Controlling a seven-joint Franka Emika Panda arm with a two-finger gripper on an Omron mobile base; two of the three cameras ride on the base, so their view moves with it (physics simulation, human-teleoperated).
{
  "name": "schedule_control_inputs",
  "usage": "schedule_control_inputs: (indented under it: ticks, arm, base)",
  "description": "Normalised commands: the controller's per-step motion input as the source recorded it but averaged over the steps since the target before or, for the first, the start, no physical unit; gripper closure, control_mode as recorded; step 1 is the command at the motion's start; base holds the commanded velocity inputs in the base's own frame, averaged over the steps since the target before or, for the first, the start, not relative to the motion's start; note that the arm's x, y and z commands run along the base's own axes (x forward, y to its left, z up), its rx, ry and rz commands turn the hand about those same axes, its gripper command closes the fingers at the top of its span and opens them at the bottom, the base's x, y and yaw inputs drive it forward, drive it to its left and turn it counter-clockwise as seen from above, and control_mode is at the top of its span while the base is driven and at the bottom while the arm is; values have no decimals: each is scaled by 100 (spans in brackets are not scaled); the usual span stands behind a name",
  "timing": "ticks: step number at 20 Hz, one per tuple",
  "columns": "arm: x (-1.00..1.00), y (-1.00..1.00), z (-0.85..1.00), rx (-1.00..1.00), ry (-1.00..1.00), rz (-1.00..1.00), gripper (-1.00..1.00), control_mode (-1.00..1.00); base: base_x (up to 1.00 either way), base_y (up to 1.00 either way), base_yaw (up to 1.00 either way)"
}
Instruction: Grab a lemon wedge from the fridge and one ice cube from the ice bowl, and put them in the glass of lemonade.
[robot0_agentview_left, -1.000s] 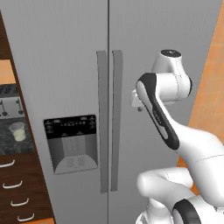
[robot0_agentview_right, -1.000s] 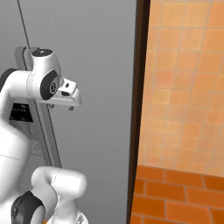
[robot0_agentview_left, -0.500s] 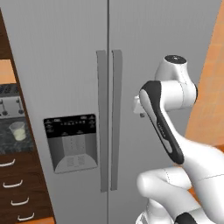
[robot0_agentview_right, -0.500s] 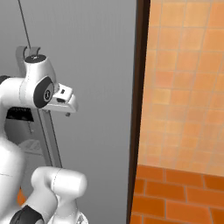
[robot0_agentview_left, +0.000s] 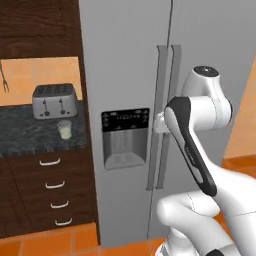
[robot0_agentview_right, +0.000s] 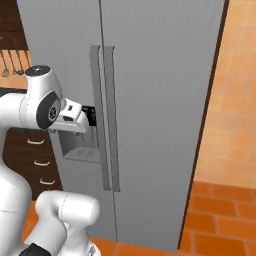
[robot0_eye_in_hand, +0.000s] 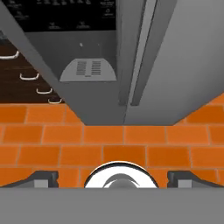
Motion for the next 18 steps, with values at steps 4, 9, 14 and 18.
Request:
schedule_control_inputs:
  ticks: [4,9,14,18]
  arm:
    - [0,0,0,0,0,0,-100,100]
    - [0,0,0,0,0,0,-100,100]
    - [0,0,0,0,0,0,-100,100]
    - [0,0,0,0,0,0,-100,100]
  base:
    - [33,100,-24]
    - [24,100,-18]
    - [66,70,0]
    - [78,50,0]
